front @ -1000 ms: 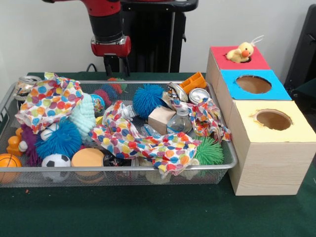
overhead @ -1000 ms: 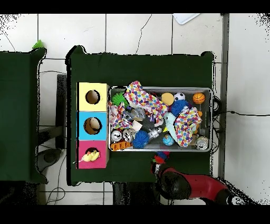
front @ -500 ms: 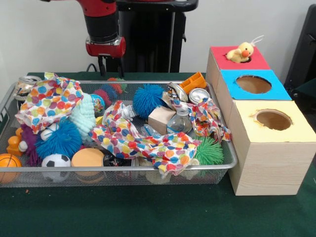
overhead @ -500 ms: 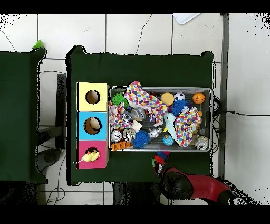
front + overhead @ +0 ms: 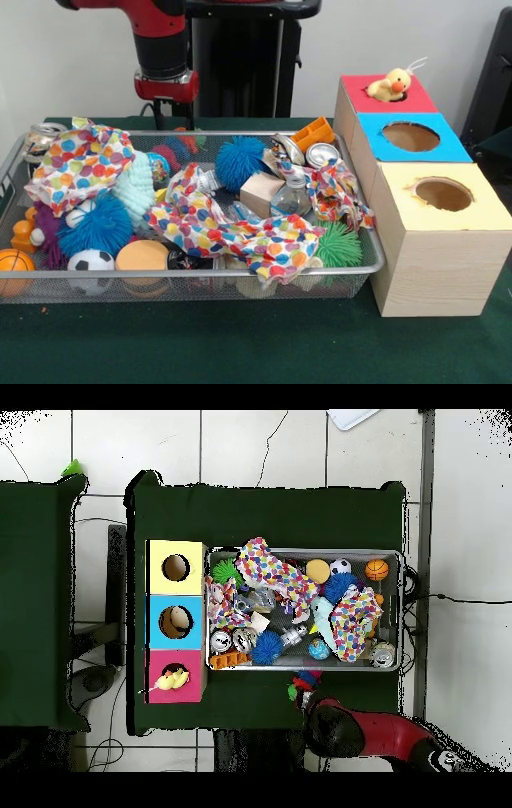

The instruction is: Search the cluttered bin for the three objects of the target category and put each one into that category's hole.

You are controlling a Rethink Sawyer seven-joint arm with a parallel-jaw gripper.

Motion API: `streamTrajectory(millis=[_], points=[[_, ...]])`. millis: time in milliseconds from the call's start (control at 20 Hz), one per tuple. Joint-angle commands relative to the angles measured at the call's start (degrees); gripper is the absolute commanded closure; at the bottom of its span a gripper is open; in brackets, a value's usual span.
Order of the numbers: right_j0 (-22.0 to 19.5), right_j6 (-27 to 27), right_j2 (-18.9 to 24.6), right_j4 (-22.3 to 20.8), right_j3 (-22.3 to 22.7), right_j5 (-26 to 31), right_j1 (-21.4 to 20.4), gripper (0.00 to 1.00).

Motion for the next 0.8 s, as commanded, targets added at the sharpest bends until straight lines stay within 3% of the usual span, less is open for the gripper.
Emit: streamTrajectory(millis=[50, 300, 800], points=[[0.14, 5.96, 0.86, 0.45, -7.85, -5.01, 3.07, 0.00], [-0.72, 6.64, 2.48, 2.09, -6.60, -5.30, 3.47, 0.00], [1.81, 8.31, -0.54, 2.28, -8.74, -10.34, 7.14, 0.00]])
